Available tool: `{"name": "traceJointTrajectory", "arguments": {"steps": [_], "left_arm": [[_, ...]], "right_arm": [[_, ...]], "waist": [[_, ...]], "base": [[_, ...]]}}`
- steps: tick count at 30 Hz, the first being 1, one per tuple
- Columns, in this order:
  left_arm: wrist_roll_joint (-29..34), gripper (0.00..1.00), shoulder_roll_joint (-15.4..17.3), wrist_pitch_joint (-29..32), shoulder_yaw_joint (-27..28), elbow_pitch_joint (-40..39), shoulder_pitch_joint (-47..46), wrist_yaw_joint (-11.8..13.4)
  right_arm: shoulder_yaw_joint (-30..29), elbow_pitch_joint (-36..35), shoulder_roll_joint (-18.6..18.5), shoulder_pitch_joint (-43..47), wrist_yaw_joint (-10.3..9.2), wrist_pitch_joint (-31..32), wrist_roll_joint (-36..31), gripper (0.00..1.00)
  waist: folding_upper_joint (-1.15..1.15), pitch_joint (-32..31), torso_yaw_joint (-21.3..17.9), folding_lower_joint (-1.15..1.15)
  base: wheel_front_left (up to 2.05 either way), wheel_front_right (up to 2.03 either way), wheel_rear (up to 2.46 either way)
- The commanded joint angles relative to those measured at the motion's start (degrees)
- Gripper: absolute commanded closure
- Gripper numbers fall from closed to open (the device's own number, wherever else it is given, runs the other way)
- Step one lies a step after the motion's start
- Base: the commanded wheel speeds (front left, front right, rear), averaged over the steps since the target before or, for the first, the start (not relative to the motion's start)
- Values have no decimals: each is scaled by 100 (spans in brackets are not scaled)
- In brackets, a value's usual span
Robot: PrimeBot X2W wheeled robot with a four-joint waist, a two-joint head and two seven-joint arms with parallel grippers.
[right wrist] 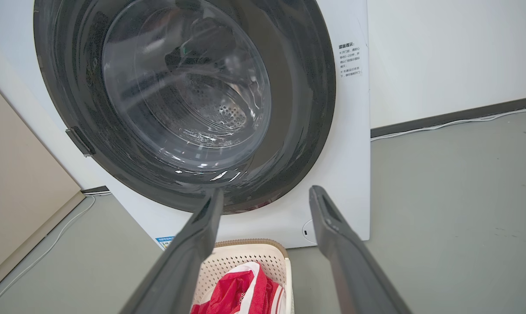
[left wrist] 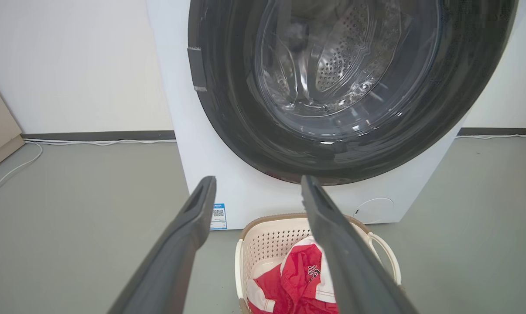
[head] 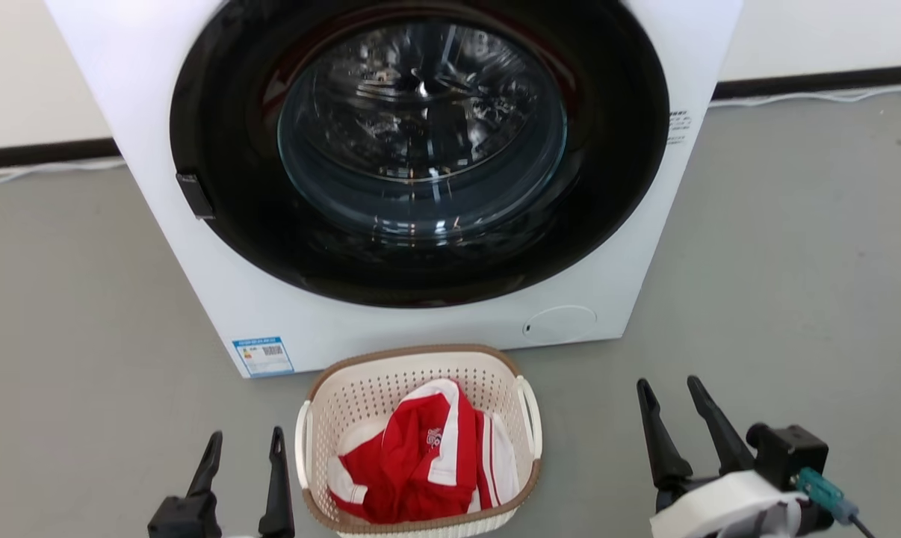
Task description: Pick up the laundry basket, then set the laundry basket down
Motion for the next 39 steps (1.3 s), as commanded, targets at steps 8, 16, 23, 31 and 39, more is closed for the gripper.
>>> {"name": "traceJointTrajectory", "arguments": {"steps": [8, 16, 23, 31, 39], "left_arm": [[112, 0, -49, -36, 256, -546, 345, 54], [183, 0, -59, -36, 295, -686, 472, 26], [300, 0, -52, -36, 291, -741, 521, -17], [366, 0, -52, -36, 334, -766, 528, -24], [314, 100, -105, 5, 193, -452, 692, -19]], "right_arm": [[-8, -512, 14, 391, 36, -62, -69, 0], [16, -604, 14, 497, 36, -62, -7, 0], [24, -617, 14, 525, 36, -62, -8, 0], [-41, -645, 14, 538, 36, -62, -14, 0], [-195, -354, 16, 646, -5, 7, 35, 100]], "waist": [[0, -282, -61, 0], [0, -358, -86, 0], [0, -405, -97, 0], [0, -407, -101, 0], [0, -390, -90, 0]], "base": [[0, 0, 0], [0, 0, 0], [0, 0, 0], [0, 0, 0], [0, 0, 0]]}}
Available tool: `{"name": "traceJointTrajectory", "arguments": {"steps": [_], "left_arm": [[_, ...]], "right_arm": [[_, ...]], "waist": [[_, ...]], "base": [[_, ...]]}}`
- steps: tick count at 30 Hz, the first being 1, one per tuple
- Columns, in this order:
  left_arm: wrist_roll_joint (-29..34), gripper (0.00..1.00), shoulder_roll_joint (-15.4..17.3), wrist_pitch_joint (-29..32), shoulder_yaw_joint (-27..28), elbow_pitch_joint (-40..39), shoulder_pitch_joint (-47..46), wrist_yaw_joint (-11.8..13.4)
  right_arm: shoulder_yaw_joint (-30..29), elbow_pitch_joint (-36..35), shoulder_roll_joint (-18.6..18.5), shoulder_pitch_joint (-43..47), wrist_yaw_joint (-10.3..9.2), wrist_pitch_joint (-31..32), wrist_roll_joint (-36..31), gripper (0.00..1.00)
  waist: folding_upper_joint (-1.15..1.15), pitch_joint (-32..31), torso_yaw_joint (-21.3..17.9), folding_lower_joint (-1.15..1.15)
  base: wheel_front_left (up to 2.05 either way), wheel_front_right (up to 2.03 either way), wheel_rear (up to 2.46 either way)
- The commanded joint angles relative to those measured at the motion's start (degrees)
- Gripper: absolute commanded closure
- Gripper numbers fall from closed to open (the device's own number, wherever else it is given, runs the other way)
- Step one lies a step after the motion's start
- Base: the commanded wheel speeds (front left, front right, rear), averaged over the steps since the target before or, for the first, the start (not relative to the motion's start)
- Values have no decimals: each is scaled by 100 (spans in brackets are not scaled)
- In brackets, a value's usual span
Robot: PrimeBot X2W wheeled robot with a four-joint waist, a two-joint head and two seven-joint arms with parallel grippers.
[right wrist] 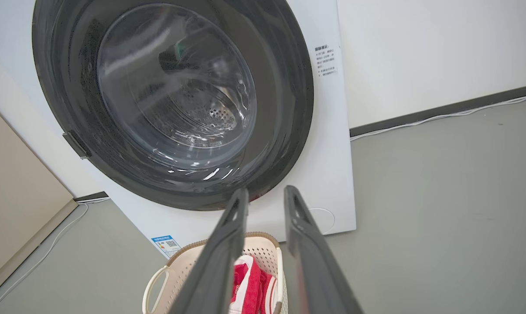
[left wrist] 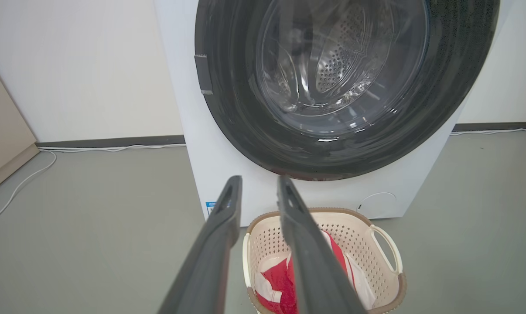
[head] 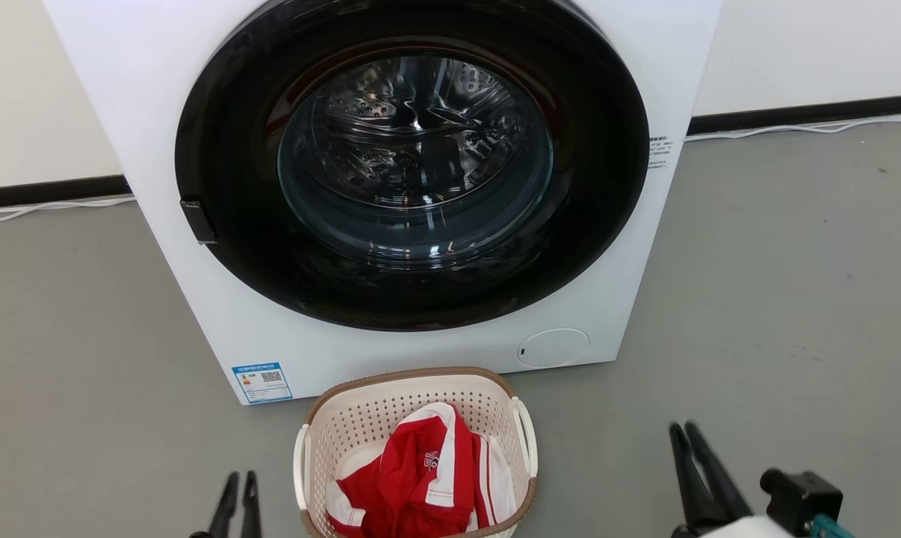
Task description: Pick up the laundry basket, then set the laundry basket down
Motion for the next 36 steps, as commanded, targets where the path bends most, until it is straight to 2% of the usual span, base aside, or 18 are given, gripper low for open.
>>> {"name": "traceJointTrajectory", "arguments": {"steps": [1, 6, 11, 36], "left_arm": [[-99, 100, 17, 14, 10, -78, -27, -19], [-467, 100, 22, 95, 44, -47, -95, -74], [-822, 100, 29, 172, 74, 5, -175, -129], [-2499, 100, 40, 543, 234, 225, -544, -404]], "right_arm": [[-9, -75, -1, -46, 1, 11, 93, 100], [-39, -106, -13, -65, 2, 88, 416, 100], [-68, -121, -24, -94, 4, 163, 732, 100], [-220, -222, -57, -223, 12, 527, 2216, 100]], "waist": [[-1, 2, 4, 0], [-1, -3, 19, 13], [-1, 14, 34, 1], [-1, 50, 105, 0]], "base": [[0, 0, 0], [0, 0, 0], [0, 0, 0], [0, 0, 0]]}}
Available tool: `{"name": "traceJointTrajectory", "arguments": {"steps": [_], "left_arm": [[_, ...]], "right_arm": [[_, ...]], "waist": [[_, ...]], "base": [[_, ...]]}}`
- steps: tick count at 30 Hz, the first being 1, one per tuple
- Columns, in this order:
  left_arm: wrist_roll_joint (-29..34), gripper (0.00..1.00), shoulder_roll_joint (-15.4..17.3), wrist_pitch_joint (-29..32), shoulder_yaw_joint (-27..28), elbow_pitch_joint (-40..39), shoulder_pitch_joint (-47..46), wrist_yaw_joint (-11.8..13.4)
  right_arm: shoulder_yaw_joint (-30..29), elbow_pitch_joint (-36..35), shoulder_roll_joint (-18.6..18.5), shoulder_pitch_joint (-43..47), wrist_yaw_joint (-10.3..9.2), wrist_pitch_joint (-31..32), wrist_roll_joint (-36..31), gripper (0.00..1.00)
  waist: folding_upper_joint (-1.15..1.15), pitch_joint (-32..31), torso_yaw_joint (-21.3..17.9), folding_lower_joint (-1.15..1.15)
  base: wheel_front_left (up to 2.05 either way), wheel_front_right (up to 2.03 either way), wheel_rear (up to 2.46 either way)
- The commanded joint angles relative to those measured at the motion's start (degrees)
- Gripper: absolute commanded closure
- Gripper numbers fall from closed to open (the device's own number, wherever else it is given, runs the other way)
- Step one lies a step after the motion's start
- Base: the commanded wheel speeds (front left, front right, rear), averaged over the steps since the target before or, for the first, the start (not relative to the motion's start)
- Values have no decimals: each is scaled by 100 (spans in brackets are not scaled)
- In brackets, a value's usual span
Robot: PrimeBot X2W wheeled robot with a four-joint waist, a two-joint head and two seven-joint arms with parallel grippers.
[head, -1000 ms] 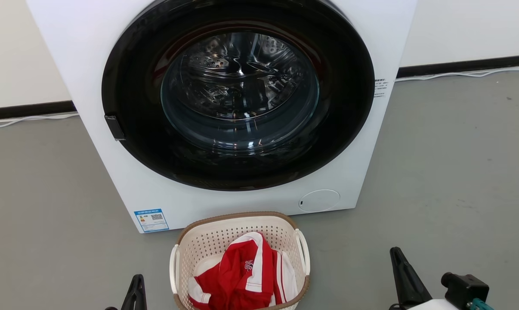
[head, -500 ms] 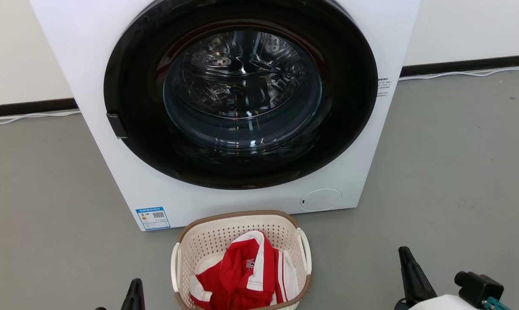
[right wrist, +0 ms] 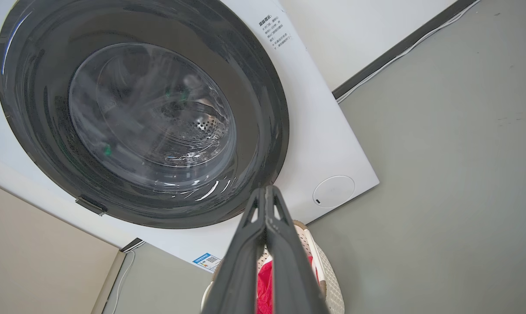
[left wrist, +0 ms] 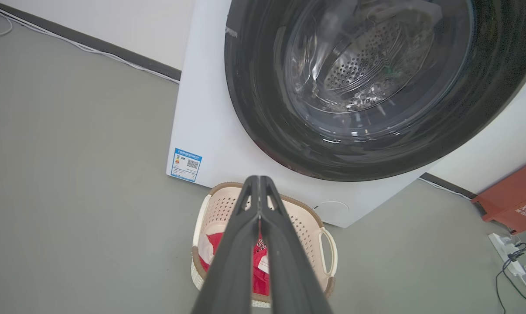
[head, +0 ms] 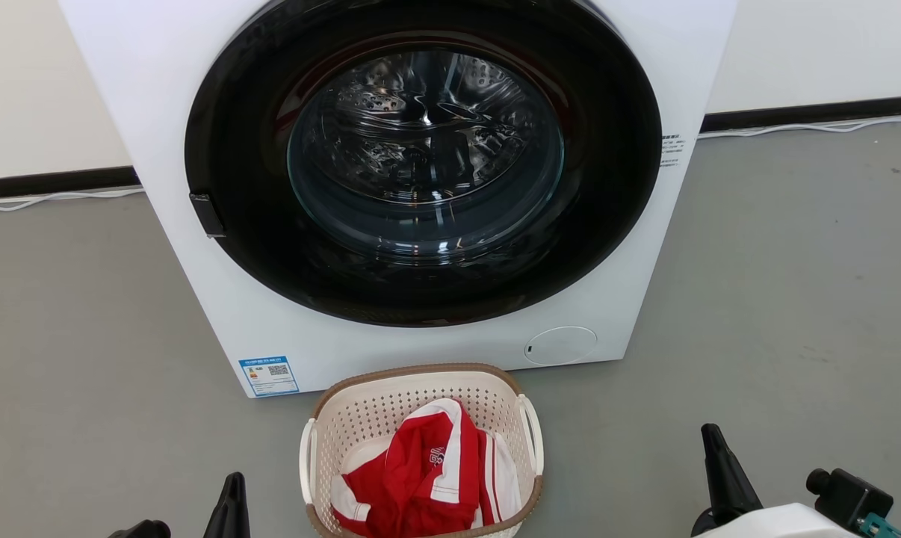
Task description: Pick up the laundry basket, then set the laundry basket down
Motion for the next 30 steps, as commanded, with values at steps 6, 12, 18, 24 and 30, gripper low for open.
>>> {"name": "traceJointTrajectory", "arguments": {"steps": [6, 12, 18, 24, 30], "left_arm": [[-481, 100, 39, 83, 125, -67, -362, -123], [-899, 100, 38, 180, 170, -19, -451, -192], [-1313, 100, 36, 278, 216, 29, -539, -260], [-1725, 100, 33, 376, 264, 78, -628, -328], [-2138, 100, 29, 476, 312, 128, -717, -396]], "right_arm": [[-51, -186, -52, -287, 14, 121, 428, 100], [-95, -213, -56, -318, 16, 217, 797, 100], [-140, -240, -59, -349, 18, 314, 1163, 100], [-186, -267, -62, -379, 20, 411, 1527, 100], [-232, -293, -64, -410, 22, 509, 1891, 100]], "waist": [[0, 8, 16, -1], [0, 16, 34, -1], [0, 25, 52, -1], [0, 34, 70, -1], [0, 42, 88, -1]], "base": [[0, 0, 0], [0, 0, 0], [0, 0, 0], [0, 0, 0], [0, 0, 0]]}}
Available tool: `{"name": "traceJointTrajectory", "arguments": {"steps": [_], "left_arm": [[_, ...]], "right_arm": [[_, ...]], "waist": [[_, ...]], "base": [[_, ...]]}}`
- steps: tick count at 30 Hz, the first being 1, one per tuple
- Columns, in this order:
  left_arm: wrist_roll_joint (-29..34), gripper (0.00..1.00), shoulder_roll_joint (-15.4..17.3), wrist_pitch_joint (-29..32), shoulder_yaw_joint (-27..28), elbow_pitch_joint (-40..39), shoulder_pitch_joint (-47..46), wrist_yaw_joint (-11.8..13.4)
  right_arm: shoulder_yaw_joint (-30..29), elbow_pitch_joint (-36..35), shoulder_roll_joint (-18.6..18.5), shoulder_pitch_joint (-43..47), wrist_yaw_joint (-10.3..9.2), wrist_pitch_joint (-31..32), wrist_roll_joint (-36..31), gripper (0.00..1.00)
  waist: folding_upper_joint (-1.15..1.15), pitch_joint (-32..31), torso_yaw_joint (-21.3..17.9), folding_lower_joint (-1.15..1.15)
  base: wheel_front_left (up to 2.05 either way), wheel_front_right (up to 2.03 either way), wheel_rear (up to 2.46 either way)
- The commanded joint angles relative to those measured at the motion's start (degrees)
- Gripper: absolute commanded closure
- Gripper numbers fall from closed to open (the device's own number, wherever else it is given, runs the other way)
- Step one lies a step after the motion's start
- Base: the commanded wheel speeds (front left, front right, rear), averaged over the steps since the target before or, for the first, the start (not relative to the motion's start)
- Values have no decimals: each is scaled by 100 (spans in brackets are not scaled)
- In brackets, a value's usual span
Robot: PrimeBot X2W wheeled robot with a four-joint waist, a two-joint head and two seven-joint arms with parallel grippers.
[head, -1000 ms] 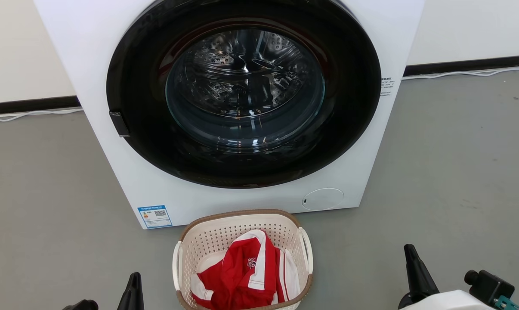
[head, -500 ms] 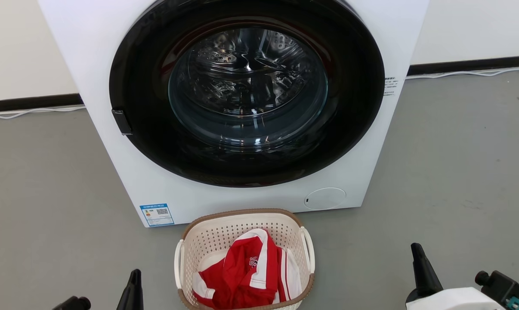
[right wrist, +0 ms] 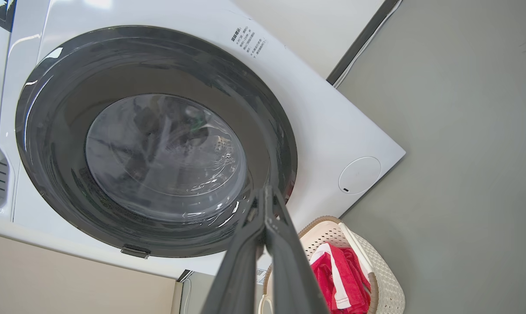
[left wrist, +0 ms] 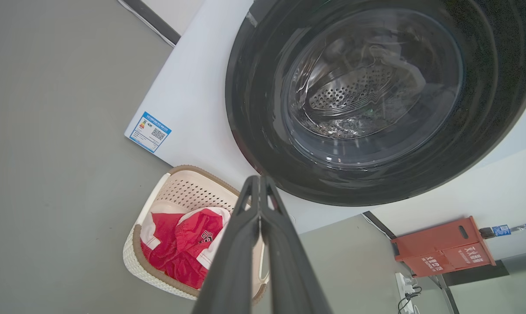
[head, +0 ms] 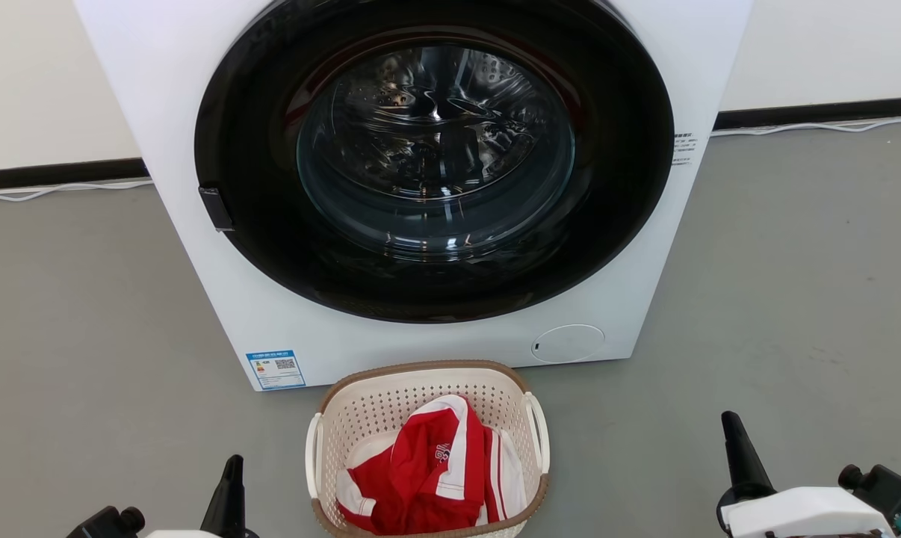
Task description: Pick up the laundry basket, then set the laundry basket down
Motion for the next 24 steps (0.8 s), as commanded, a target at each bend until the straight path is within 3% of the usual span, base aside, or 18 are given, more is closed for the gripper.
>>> {"name": "traceJointTrajectory", "arguments": {"steps": [1, 24], "left_arm": [[-228, 100, 33, 40, 139, -107, -358, -77], [-1800, 100, 14, 427, 331, 83, -699, -338]], "right_arm": [[29, -191, -59, -274, 22, 71, 201, 100], [-158, -293, -60, -393, 30, 453, 1588, 100]], "waist": [[0, 3, 6, 0], [0, 36, 74, 0]], "base": [[0, 0, 0], [0, 0, 0]]}}
